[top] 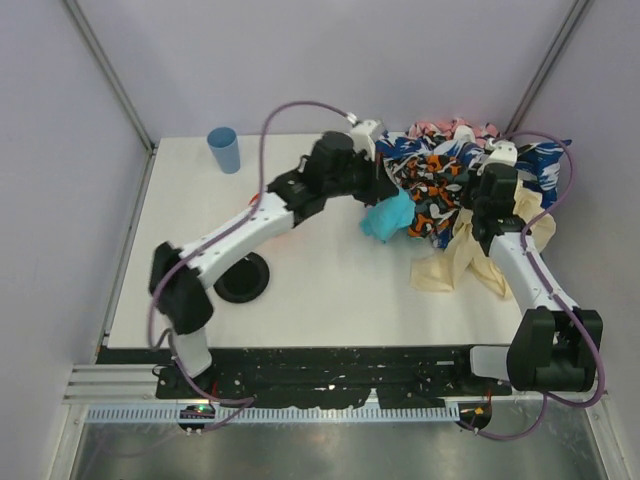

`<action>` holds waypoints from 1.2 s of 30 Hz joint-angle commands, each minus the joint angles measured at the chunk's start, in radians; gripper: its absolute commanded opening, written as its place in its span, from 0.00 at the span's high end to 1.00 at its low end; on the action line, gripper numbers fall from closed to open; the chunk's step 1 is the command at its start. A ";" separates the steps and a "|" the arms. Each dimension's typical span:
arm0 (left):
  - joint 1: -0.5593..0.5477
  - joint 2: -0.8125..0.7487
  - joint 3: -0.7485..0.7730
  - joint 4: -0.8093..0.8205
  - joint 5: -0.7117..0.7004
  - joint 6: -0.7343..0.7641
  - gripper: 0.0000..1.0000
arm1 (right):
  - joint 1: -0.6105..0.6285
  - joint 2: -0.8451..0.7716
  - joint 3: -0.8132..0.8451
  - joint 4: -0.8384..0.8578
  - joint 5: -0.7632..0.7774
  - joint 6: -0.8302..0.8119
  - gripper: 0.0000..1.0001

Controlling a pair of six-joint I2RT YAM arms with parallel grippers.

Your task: Pick out a specific cloth from the pile

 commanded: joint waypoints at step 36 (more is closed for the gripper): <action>0.192 -0.765 0.381 -0.170 -0.664 0.625 1.00 | 0.161 -0.385 -0.356 0.048 -0.087 0.136 0.05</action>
